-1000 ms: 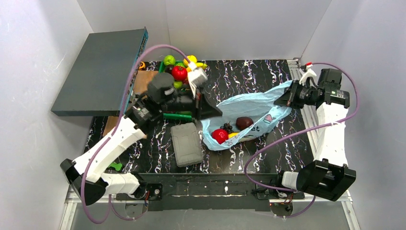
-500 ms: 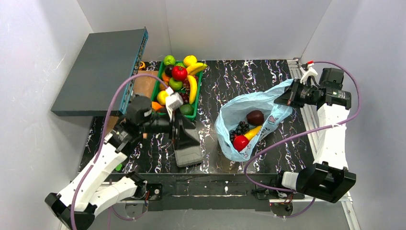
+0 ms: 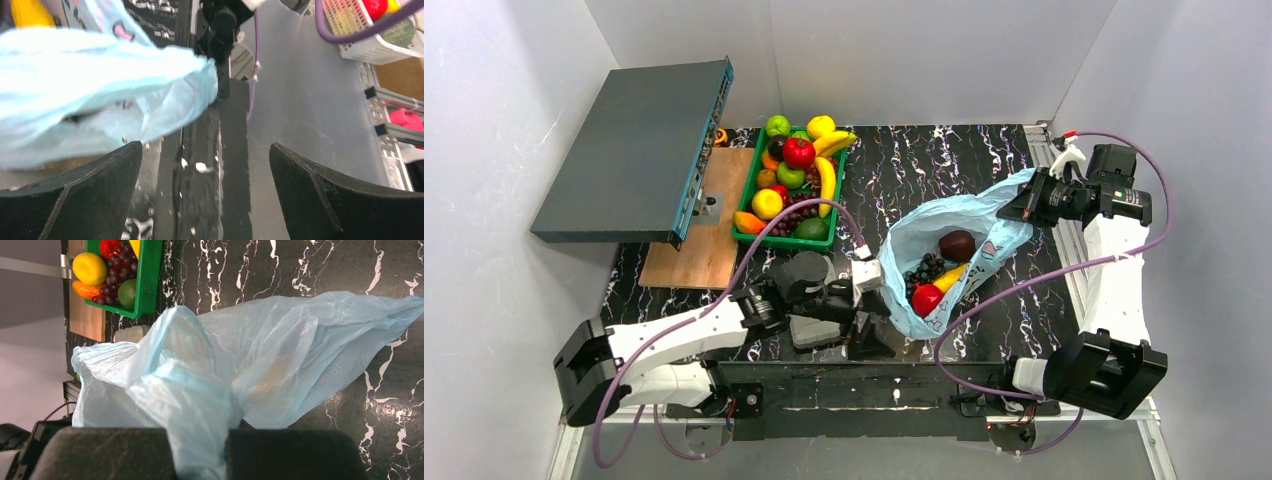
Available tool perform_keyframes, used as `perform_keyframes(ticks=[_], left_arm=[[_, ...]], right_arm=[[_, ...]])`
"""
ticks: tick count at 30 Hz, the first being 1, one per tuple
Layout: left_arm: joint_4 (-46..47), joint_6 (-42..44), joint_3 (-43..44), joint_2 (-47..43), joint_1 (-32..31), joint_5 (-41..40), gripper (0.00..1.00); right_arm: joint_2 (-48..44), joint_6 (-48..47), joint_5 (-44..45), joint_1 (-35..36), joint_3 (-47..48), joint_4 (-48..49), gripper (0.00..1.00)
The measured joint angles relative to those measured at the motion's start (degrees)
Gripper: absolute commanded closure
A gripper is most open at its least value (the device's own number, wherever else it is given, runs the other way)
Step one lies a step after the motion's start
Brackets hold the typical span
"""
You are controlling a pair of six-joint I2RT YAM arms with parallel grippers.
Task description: Place the fake fruits into the plastic bag and tie a complex knot
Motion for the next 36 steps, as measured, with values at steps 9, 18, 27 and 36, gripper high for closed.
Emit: perform_keyframes(ticks=[9, 18, 27, 36], left_arm=[[19.4, 3.7, 0.0, 10.8, -7.1, -13.2, 0.02], [19.6, 5.9, 7.0, 13.4, -10.8, -25.6, 0.02], [20.0, 12.8, 8.2, 14.2, -16.7, -39.0, 0.02], [18.7, 16.3, 3.3, 10.6, -19.8, -40.7, 0.02]], right_arm=[[0.5, 0.1, 0.8, 0.0, -0.2, 0.4, 0.99], [0.7, 0.1, 1.0, 0.0, -0.5, 0.4, 0.99], [0.7, 0.1, 0.9, 0.0, -0.8, 0.6, 0.99], [0.7, -0.2, 1.0, 0.0, -0.8, 0.6, 0.99]])
